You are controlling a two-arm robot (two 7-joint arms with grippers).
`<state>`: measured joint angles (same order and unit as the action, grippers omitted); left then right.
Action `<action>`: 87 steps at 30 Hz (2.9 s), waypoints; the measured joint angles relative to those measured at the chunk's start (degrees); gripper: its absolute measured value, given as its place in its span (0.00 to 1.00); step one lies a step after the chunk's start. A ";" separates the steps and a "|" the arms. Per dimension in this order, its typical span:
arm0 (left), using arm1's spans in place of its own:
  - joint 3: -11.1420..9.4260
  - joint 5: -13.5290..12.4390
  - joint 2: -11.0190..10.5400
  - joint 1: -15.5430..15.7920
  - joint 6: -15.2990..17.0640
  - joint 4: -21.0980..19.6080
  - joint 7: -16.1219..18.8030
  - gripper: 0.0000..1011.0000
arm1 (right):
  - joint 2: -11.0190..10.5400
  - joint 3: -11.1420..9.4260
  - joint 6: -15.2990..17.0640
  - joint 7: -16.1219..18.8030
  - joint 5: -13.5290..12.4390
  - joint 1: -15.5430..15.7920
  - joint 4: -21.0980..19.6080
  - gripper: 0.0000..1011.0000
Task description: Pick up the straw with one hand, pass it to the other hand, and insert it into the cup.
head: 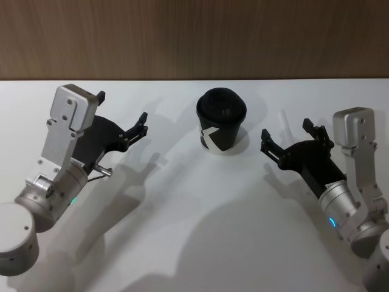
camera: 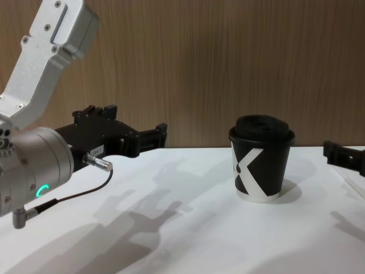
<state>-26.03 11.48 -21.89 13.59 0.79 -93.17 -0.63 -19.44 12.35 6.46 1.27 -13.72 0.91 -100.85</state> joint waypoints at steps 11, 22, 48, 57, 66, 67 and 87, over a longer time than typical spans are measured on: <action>0.00 0.00 0.00 0.00 0.00 0.00 0.00 0.99 | 0.40 -0.40 2.89 -1.48 1.47 -0.17 0.72 0.99; 0.00 0.00 0.00 0.00 0.00 0.00 0.00 0.99 | 1.43 -1.06 5.48 -1.73 1.44 -0.49 1.45 0.99; 0.00 0.00 0.00 0.00 0.00 0.00 0.00 0.99 | 2.19 -2.75 9.34 -0.62 0.70 -0.04 2.83 0.99; 0.00 0.00 0.00 0.00 0.00 0.00 0.00 0.99 | 2.09 -2.99 10.05 -0.09 1.12 0.03 3.14 0.99; 0.00 0.00 0.00 0.00 0.00 0.00 0.00 0.99 | 2.27 -3.31 10.67 0.41 1.35 0.02 3.30 0.99; 0.00 0.00 0.00 0.00 0.00 0.00 0.00 0.99 | 2.29 -3.34 10.75 0.47 1.39 0.01 3.32 0.99; 0.00 0.00 0.00 0.00 0.00 0.00 0.00 0.99 | 2.63 -4.05 11.77 1.33 2.03 -0.27 3.81 0.99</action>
<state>-26.02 11.48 -21.89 13.59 0.79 -93.17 -0.63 -16.81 8.29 18.23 2.60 -11.69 0.64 -97.03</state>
